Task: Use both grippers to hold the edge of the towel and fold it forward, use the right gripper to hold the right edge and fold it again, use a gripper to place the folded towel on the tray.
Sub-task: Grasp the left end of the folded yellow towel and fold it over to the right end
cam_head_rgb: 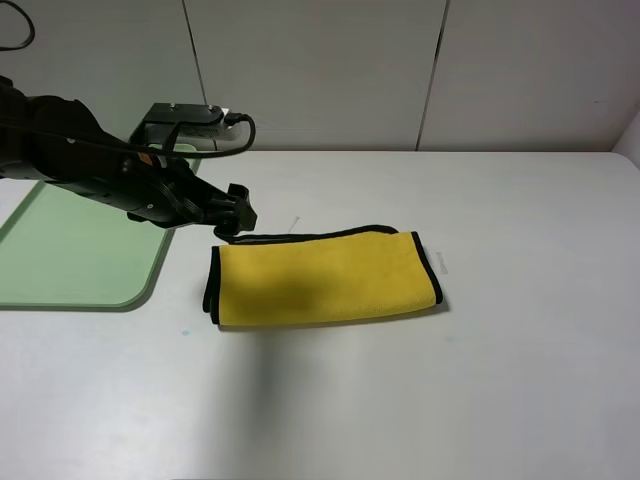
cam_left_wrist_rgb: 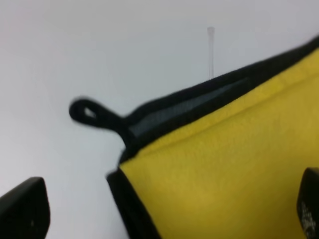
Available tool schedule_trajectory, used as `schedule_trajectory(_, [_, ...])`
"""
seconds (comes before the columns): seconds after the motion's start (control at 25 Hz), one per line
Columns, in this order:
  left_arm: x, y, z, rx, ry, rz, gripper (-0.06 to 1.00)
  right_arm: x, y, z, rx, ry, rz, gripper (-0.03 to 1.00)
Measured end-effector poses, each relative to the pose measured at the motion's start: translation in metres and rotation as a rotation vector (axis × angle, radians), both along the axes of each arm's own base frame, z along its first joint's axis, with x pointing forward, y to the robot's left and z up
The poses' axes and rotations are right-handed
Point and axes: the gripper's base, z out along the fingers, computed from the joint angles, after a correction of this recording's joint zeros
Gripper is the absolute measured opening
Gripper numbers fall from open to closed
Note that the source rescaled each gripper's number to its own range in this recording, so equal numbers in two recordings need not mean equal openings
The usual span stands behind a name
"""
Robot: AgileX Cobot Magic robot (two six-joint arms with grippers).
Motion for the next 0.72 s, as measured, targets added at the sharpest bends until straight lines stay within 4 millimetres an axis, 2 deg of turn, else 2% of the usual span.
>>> schedule_trajectory(0.2, [-0.004, 0.001, -0.003, -0.064, 0.096, 0.122, 1.00, 0.000, 0.000, 0.000, 0.001, 0.000, 0.001, 1.00])
schedule_trajectory(0.4, [-0.006, 0.001, -0.008, -0.064, 0.151, 0.153, 1.00, 0.000, 0.000, 0.000, 0.001, 0.000, 0.001, 1.00])
schedule_trajectory(0.72, [-0.005, 0.000, -0.058, 0.017, 0.297, 0.170, 1.00, 0.000, 0.000, 0.000, 0.001, 0.000, 0.001, 1.00])
